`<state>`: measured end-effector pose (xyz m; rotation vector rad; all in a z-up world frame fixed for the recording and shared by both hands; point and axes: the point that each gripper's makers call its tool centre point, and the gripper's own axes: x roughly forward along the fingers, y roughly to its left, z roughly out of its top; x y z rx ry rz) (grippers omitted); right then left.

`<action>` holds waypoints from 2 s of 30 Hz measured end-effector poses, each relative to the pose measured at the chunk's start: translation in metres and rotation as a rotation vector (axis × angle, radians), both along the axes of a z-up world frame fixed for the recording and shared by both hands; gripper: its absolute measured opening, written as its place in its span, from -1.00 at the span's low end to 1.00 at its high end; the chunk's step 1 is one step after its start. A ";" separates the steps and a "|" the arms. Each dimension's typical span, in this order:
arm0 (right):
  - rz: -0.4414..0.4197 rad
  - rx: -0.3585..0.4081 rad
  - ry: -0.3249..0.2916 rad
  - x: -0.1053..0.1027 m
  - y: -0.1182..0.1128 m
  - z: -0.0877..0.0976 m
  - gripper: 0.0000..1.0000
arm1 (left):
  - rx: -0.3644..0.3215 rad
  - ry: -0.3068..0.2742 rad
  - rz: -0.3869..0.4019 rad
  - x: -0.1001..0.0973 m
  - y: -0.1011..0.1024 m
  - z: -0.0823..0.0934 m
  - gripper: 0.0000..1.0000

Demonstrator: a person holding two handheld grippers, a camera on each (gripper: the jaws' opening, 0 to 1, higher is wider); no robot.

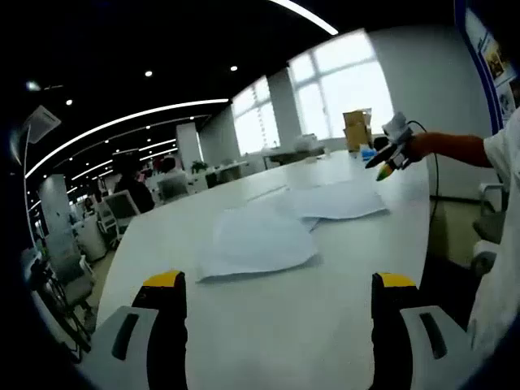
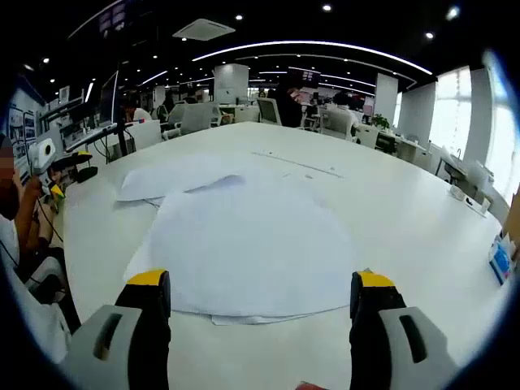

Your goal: Organize the stack of printing papers by aligning and flattening the scattered papers on the table

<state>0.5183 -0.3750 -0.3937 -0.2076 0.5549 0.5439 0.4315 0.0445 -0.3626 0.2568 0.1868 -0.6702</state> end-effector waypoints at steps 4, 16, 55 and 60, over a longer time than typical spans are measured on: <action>-0.006 -0.006 0.002 0.004 -0.001 -0.002 0.73 | -0.003 0.006 0.004 0.001 0.002 -0.002 0.93; -0.024 -0.020 0.003 0.014 -0.003 -0.009 0.74 | -0.002 0.005 0.004 -0.001 0.005 -0.008 0.93; -0.053 0.063 0.054 0.020 0.008 -0.009 0.65 | -0.043 0.016 0.002 -0.002 0.008 -0.005 0.93; -0.051 0.058 0.061 0.020 0.008 -0.011 0.66 | -0.035 0.018 -0.011 -0.005 0.005 -0.005 0.93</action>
